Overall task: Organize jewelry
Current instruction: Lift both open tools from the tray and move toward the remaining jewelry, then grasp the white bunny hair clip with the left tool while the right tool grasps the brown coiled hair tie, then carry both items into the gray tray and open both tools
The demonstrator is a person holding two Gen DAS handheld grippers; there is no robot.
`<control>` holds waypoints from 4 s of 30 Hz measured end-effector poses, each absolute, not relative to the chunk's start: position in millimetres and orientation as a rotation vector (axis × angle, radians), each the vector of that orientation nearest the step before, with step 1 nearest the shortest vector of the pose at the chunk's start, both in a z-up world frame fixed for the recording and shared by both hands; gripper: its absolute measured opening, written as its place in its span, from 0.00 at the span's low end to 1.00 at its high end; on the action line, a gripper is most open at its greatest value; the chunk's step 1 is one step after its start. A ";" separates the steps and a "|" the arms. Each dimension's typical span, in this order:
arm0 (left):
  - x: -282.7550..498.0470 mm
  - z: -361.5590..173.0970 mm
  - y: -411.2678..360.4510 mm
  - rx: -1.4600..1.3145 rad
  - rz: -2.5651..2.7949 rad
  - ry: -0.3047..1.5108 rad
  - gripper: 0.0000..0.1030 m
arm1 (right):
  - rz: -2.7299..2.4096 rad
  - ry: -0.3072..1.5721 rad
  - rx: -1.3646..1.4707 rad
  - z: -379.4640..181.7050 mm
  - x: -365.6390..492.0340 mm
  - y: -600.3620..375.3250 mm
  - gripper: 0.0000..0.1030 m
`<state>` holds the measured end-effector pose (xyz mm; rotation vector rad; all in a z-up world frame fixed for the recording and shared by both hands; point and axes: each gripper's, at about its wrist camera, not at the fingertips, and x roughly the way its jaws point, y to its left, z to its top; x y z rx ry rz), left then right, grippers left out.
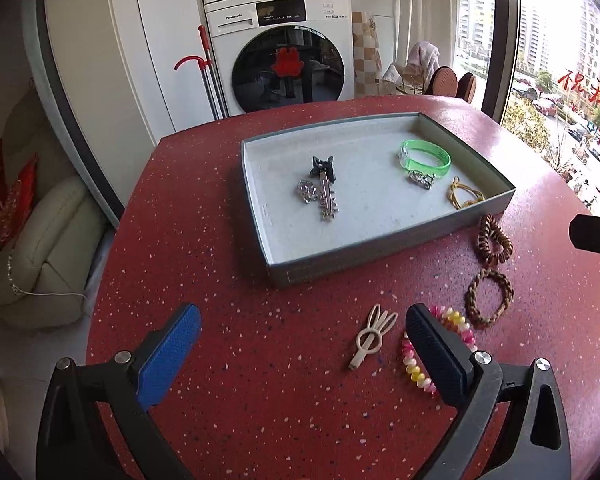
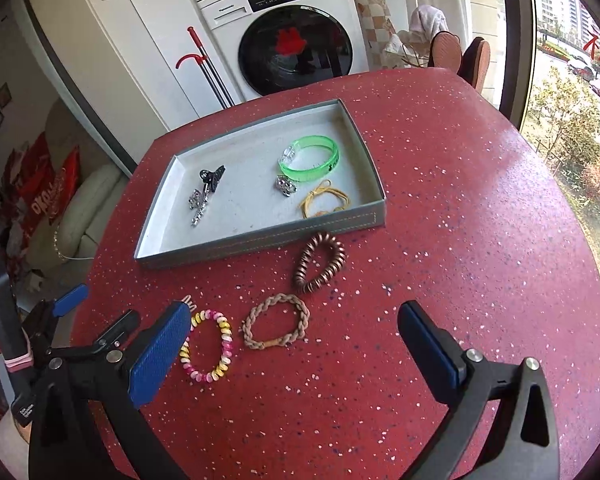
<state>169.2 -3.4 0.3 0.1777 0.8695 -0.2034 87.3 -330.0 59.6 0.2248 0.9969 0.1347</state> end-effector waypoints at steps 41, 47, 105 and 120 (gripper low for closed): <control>168.7 -50.6 3.0 0.173 -0.233 0.999 1.00 | 0.011 1.090 0.341 15.4 100.6 -356.3 0.87; 178.2 -52.6 -6.2 0.180 -0.250 1.012 1.00 | 0.018 1.113 0.380 3.3 125.7 -350.0 0.76; 162.9 -11.1 -14.2 0.091 -0.415 0.951 0.36 | 0.077 1.140 0.109 -4.8 122.2 -317.1 0.31; 178.3 6.5 -11.1 0.062 -0.408 0.917 0.36 | 0.152 1.015 0.140 49.1 128.0 -319.6 0.11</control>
